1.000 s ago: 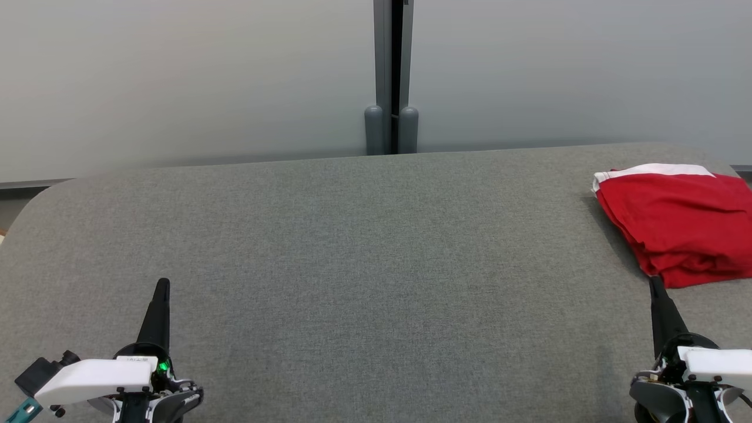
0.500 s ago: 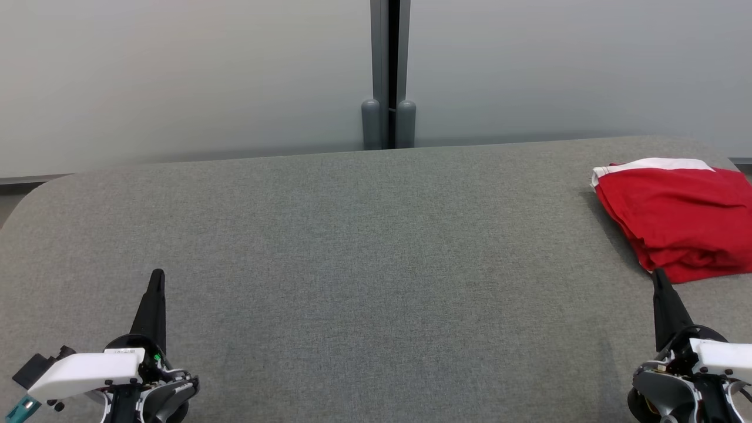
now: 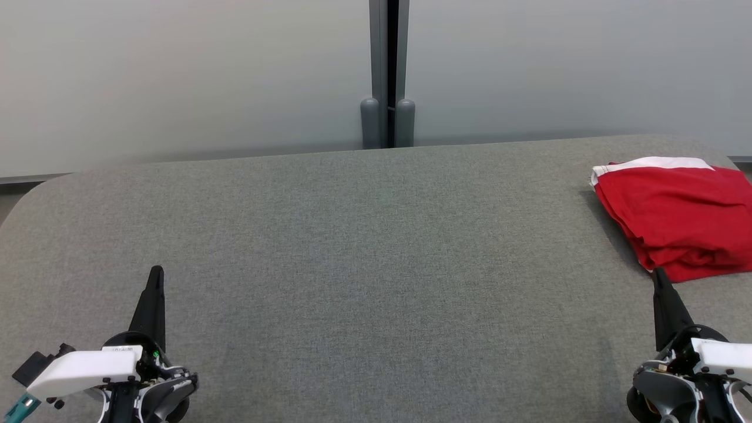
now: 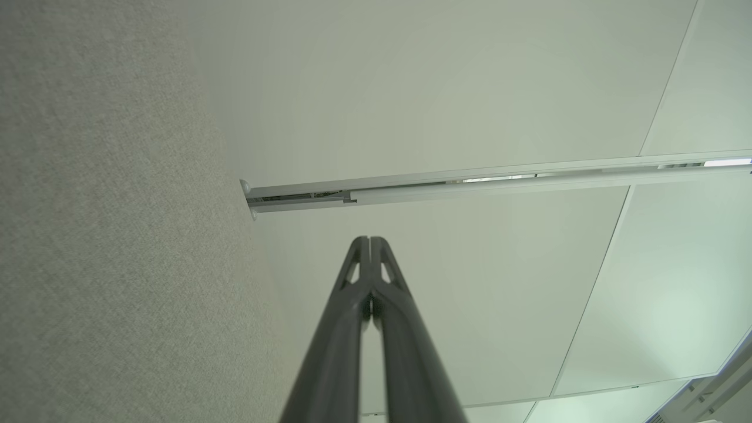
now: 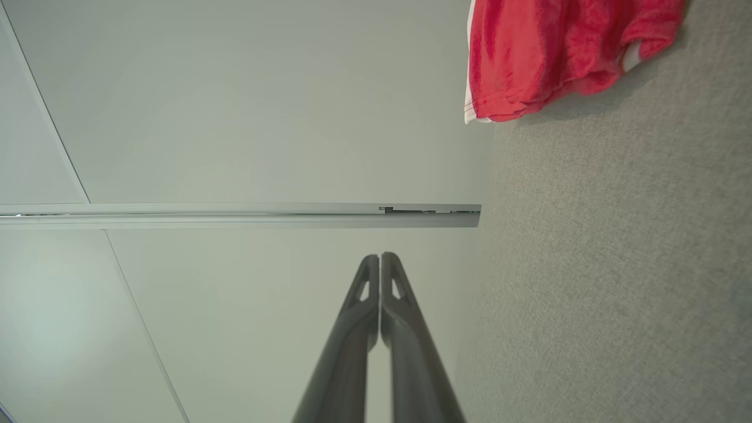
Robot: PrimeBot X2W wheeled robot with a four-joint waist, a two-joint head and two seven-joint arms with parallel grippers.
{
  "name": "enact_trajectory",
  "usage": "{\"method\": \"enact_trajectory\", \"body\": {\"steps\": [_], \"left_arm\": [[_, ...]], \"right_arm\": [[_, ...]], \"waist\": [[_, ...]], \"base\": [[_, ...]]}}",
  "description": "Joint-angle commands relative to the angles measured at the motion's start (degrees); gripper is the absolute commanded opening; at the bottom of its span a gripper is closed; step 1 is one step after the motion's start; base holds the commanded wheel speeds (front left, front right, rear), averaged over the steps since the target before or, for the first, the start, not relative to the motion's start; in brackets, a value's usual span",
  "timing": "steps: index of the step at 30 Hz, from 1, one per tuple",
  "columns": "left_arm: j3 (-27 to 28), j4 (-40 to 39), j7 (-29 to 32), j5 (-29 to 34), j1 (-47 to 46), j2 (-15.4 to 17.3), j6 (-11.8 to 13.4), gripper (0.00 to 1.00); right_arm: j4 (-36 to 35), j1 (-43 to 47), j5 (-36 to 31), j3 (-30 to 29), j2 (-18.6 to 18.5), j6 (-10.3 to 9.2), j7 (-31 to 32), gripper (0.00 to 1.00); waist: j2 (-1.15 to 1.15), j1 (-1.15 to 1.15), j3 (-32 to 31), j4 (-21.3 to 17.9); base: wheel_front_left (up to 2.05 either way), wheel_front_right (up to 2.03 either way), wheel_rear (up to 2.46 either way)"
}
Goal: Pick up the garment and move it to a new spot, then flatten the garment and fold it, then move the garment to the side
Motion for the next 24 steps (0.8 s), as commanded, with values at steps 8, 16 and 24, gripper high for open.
{"method": "enact_trajectory", "body": {"steps": [8,16,24], "left_arm": [[0.4,0.1,0.2,0.1,-0.7,0.2,-0.3,0.00],[0.4,0.1,0.3,0.2,-0.7,0.1,-0.3,0.00],[0.5,0.1,0.4,0.2,-0.7,0.1,-0.3,0.00]], "right_arm": [[-0.1,-0.6,0.3,-0.1,-0.2,0.00,0.2,0.00],[-0.1,-0.7,0.3,-0.1,-0.2,0.00,0.2,0.00],[-0.1,-0.6,0.2,-0.1,-0.2,0.00,0.2,0.00]], "waist": [[0.00,0.00,0.0,0.0],[0.00,0.00,0.0,0.0],[0.00,0.00,0.0,0.0]], "base": [[0.00,0.00,0.00],[0.00,0.00,0.00],[0.00,0.00,0.00]]}}
